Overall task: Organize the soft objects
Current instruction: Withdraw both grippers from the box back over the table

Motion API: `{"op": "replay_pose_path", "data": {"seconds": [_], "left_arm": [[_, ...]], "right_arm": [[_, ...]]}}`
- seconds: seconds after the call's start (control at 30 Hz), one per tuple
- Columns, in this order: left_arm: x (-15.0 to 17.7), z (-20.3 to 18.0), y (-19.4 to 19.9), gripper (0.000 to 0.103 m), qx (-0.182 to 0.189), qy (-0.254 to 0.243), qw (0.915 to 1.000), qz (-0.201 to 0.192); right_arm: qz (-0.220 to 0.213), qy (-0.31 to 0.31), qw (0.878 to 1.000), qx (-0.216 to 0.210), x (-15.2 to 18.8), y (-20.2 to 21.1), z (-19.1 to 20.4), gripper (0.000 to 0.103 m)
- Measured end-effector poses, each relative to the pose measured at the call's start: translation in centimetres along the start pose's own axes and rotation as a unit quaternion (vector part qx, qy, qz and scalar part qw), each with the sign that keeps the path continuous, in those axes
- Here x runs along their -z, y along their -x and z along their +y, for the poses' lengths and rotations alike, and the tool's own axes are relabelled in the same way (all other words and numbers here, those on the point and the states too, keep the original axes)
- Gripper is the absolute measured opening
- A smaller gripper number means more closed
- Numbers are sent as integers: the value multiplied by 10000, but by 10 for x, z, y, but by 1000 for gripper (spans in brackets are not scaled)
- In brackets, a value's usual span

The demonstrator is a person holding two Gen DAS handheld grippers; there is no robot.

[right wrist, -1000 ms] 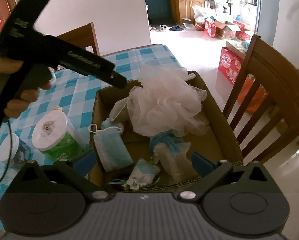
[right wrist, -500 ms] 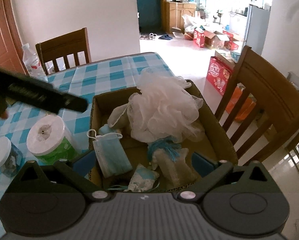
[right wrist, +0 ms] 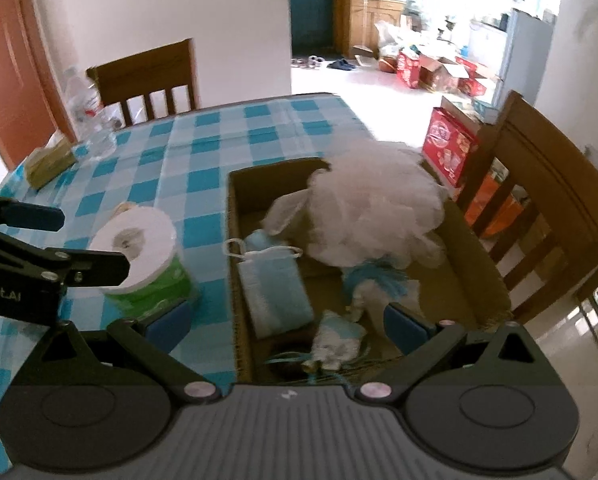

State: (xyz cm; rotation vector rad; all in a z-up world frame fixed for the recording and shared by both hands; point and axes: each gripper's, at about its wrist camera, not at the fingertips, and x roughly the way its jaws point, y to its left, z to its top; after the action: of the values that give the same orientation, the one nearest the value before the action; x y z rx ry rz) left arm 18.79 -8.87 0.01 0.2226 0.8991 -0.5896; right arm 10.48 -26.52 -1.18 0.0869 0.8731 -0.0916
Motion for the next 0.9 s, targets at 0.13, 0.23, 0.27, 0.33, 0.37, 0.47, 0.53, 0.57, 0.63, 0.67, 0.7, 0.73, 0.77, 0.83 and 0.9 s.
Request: {"op": "replay_pose_path", "data": {"seconds": [0.13, 0.23, 0.27, 0.33, 0.37, 0.47, 0.53, 0.57, 0.63, 0.67, 0.7, 0.73, 0.77, 0.83, 0.9], "left_arm": [[16, 26, 13, 98, -46, 180, 9998, 16], [25, 43, 21, 98, -120, 196, 9997, 12], [28, 48, 21, 98, -169, 202, 9997, 13], [34, 60, 22, 98, -203, 259, 9995, 34], [37, 66, 22, 98, -203, 293, 9994, 51], [44, 82, 24, 98, -220, 358, 9991, 85], [48, 93, 25, 98, -255, 401, 9988, 88], [50, 98, 25, 98, -278, 430, 9986, 92], [53, 107, 24, 98, -332, 500, 9981, 117], [54, 112, 24, 98, -349, 539, 9978, 137], [55, 116, 23, 98, -355, 568, 9976, 146], [56, 120, 23, 98, -367, 596, 9974, 156], [56, 123, 22, 98, -390, 617, 9972, 163], [57, 130, 20, 98, -471, 667, 9965, 174], [56, 137, 17, 98, -505, 764, 9956, 213]], "right_arm": [[88, 276, 9995, -99, 3, 2, 21, 103], [191, 415, 9990, -30, 6, 1, 34, 103], [202, 426, 9989, -10, 6, 1, 38, 103], [249, 423, 9988, -15, 6, 0, 46, 103], [257, 425, 9988, -4, 6, -1, 52, 103], [278, 503, 9983, -85, 4, -2, 68, 103], [271, 617, 9976, -127, 2, -4, 82, 103], [279, 681, 9972, -154, 0, -4, 88, 103], [280, 790, 9962, -218, -3, -6, 99, 103], [295, 851, 9956, -275, -6, -7, 105, 103], [305, 905, 9949, -315, -8, -9, 109, 103], [306, 977, 9941, -366, -11, -11, 113, 103], [316, 1063, 9929, -436, -13, -13, 117, 103], [330, 1224, 9904, -554, -19, -18, 124, 103], [355, 1383, 9876, -653, -23, -23, 130, 103]]}}
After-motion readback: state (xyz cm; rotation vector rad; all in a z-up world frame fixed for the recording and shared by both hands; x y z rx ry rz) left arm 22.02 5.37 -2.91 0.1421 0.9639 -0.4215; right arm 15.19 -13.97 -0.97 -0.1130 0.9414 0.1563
